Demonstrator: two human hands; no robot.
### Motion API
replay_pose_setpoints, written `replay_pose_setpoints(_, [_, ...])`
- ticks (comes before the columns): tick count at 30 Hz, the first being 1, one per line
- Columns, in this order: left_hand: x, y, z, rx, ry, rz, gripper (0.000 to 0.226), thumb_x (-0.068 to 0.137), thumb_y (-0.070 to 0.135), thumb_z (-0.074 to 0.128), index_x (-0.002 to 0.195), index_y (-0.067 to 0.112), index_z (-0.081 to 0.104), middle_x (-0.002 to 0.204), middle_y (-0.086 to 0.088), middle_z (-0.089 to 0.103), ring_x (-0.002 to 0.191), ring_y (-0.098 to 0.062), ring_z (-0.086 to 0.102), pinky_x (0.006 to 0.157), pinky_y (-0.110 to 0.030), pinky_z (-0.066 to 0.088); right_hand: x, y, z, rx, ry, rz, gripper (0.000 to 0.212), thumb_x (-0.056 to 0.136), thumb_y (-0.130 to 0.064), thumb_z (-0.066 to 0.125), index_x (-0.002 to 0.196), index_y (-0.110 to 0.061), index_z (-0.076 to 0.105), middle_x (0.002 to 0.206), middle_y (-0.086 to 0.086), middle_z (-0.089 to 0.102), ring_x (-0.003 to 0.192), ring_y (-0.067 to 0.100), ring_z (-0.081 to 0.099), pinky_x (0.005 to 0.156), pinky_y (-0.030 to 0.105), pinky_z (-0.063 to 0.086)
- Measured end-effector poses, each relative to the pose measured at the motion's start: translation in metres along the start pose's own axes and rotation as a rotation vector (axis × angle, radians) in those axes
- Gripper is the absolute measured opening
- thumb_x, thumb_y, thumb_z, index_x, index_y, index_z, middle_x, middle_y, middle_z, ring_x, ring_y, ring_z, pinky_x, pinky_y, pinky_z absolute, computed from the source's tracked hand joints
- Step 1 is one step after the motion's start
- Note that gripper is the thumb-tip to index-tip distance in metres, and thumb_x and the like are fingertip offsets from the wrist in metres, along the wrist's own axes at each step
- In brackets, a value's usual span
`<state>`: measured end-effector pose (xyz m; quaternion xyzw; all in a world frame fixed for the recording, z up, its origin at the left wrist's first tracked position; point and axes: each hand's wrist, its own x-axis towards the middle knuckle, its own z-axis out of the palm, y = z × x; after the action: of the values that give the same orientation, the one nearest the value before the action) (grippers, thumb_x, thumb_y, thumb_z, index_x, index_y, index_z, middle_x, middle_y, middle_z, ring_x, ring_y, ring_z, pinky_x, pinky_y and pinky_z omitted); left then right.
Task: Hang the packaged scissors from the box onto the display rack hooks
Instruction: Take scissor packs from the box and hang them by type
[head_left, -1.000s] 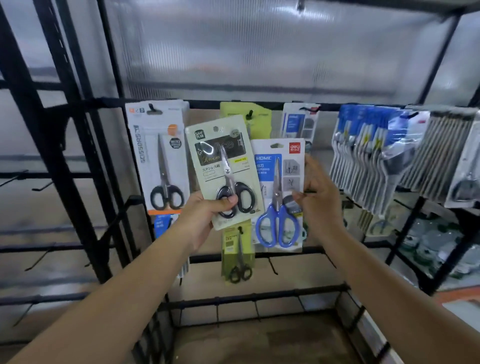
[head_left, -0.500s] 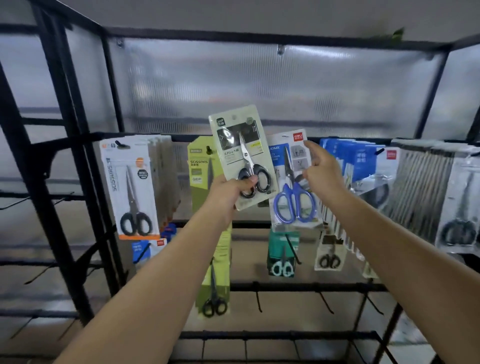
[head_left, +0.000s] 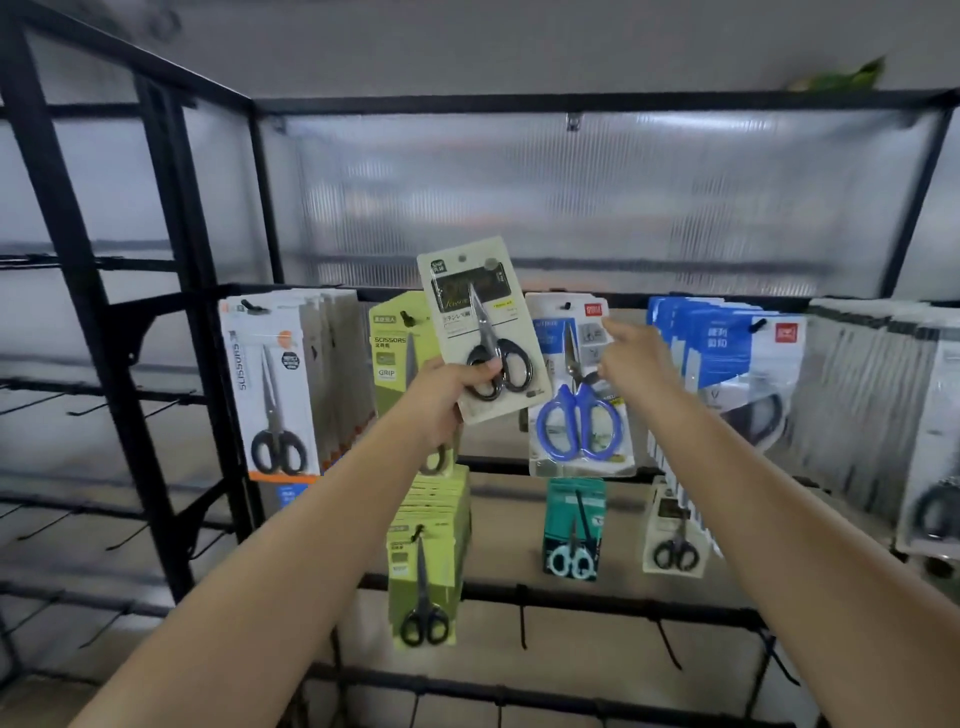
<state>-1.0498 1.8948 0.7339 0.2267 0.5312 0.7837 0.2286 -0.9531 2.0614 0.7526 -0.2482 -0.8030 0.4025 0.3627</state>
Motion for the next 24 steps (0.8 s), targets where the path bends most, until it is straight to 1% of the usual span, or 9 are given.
replay_pose_setpoints(3, [0.0,0.004,-0.006,0.035,-0.024,0.02,0.022,0.081,-0.005,0.063,0.098,0.01,0.065,0.087,-0.004,0.073,0.076,-0.018,0.07,0.064,-0.03,0.055,0.004,0.005,0.003,-0.054,0.01,0.007,0.046,0.088,-0.002,0.044,0.129,-0.021,0.052,0.088,-0.022,0.051,0.063,0.002,0.052,0.046,0.018,0.035])
replay_pose_setpoints(6, [-0.002,0.004,-0.01,0.051,-0.031,0.019,0.023,0.081,-0.004,0.063,0.099,0.012,0.065,0.084,-0.002,0.074,0.073,-0.016,0.07,0.059,-0.028,0.055,0.012,0.005,0.012,-0.078,-0.012,0.0,0.06,0.086,0.0,0.044,0.141,-0.024,0.039,0.107,-0.002,0.059,0.067,0.011,0.057,0.051,0.028,0.049])
replay_pose_setpoints(10, [-0.008,-0.004,-0.012,0.094,-0.025,0.003,0.03,0.08,-0.004,0.065,0.108,0.008,0.063,0.093,-0.005,0.073,0.079,-0.018,0.07,0.065,-0.029,0.055,0.025,0.001,0.022,-0.199,-0.042,-0.062,0.063,0.089,0.002,0.043,0.146,-0.02,0.028,0.125,0.013,0.054,0.059,0.007,0.043,0.049,0.021,0.037])
replay_pose_setpoints(11, [-0.01,-0.005,-0.012,0.111,-0.023,0.0,0.031,0.08,-0.004,0.065,0.109,0.008,0.063,0.099,-0.008,0.072,0.085,-0.02,0.069,0.07,-0.031,0.055,0.026,0.0,0.023,-0.231,-0.067,-0.061,0.063,0.09,0.001,0.044,0.146,-0.019,0.026,0.128,0.016,0.051,0.066,0.01,0.046,0.054,0.022,0.04])
replay_pose_setpoints(13, [-0.014,-0.006,-0.014,0.154,-0.034,0.016,0.029,0.081,-0.004,0.065,0.108,0.009,0.064,0.107,-0.009,0.069,0.093,-0.021,0.066,0.084,-0.035,0.052,0.019,-0.001,0.024,-0.239,-0.063,-0.058,0.064,0.089,-0.002,0.048,0.146,-0.018,0.026,0.143,0.016,0.034,0.107,0.025,0.051,0.076,0.027,0.045])
replay_pose_setpoints(15, [-0.018,-0.007,-0.016,0.18,-0.029,0.043,0.029,0.082,-0.004,0.063,0.108,0.008,0.064,0.11,-0.01,0.067,0.098,-0.022,0.064,0.092,-0.037,0.048,0.002,0.003,0.025,-0.091,0.007,-0.122,0.056,0.092,-0.009,0.05,0.144,-0.02,0.033,0.147,0.007,0.031,0.13,0.025,0.038,0.077,0.021,0.039])
replay_pose_setpoints(19, [-0.028,-0.017,-0.021,0.177,-0.028,0.032,0.034,0.084,-0.005,0.059,0.118,0.0,0.06,0.111,-0.013,0.065,0.088,-0.02,0.065,0.073,-0.029,0.055,-0.042,0.013,0.032,0.34,-0.261,-0.115,0.046,0.091,-0.031,0.056,0.134,-0.022,0.046,0.121,-0.004,0.057,0.112,0.018,0.057,0.085,0.028,0.05])
replay_pose_setpoints(21, [-0.037,-0.028,-0.022,0.229,-0.075,0.026,0.035,0.085,-0.006,0.058,0.119,0.0,0.059,0.112,-0.012,0.065,0.096,-0.021,0.063,0.082,-0.03,0.051,-0.063,0.019,0.038,0.476,-0.43,-0.125,0.058,0.086,-0.021,0.064,0.138,-0.025,0.039,0.118,-0.003,0.061,0.106,0.012,0.061,0.087,0.03,0.053])
replay_pose_setpoints(24, [-0.054,-0.051,-0.028,0.314,-0.131,0.029,0.035,0.082,-0.008,0.06,0.114,0.005,0.062,0.105,-0.006,0.068,0.096,-0.016,0.064,0.086,-0.027,0.05,-0.085,0.035,0.049,0.523,-0.483,-0.205,0.075,0.079,0.007,0.066,0.14,-0.025,0.034,0.122,-0.002,0.061,0.113,0.01,0.058,0.095,0.03,0.049])
